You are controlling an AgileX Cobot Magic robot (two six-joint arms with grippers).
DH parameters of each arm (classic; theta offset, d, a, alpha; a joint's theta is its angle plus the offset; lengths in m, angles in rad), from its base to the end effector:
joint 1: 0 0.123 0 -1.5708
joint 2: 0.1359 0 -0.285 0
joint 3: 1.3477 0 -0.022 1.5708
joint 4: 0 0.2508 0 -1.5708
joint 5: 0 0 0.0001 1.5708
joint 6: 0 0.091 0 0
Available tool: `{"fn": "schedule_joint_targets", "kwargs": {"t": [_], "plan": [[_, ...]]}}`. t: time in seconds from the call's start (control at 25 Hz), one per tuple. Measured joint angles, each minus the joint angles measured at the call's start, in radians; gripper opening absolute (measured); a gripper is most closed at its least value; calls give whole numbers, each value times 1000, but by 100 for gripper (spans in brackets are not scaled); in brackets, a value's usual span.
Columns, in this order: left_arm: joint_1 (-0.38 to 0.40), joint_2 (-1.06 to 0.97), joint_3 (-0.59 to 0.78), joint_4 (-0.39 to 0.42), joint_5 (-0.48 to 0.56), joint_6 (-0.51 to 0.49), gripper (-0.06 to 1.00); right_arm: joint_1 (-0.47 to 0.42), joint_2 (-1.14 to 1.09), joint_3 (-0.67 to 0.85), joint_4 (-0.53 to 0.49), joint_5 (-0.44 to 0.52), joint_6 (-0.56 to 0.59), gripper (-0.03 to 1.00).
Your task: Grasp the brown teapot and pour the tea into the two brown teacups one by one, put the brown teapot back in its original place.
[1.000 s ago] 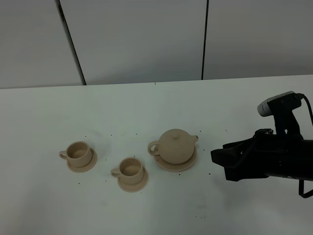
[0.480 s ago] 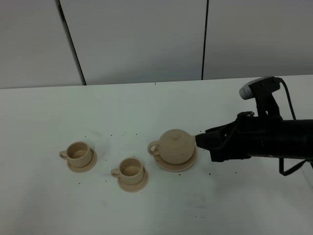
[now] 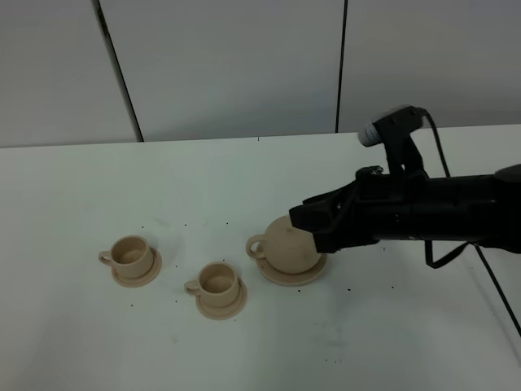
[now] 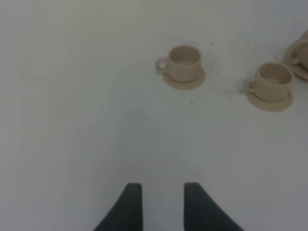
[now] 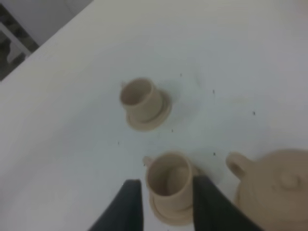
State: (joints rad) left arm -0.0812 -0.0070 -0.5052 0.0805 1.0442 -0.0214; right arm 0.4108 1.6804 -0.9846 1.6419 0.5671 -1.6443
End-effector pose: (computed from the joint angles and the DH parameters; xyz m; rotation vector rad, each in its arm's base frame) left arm -0.0055 0.0068 0.2803 0.0567 2.0124 0.0305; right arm 0.3037 0.1856 0.2331 -0.7559 2.0155 0.8489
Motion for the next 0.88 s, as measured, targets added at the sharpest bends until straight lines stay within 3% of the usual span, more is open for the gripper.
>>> {"fn": "schedule_joint_targets", "kwargs": {"t": [0.68,0.88], "plan": [[0,0,0,0,0,0,28,52,210,-220,-9,-16,143,25],[0,0,0,0,0,-1,28,108,275,-300,-86,-68,226,25]]}}
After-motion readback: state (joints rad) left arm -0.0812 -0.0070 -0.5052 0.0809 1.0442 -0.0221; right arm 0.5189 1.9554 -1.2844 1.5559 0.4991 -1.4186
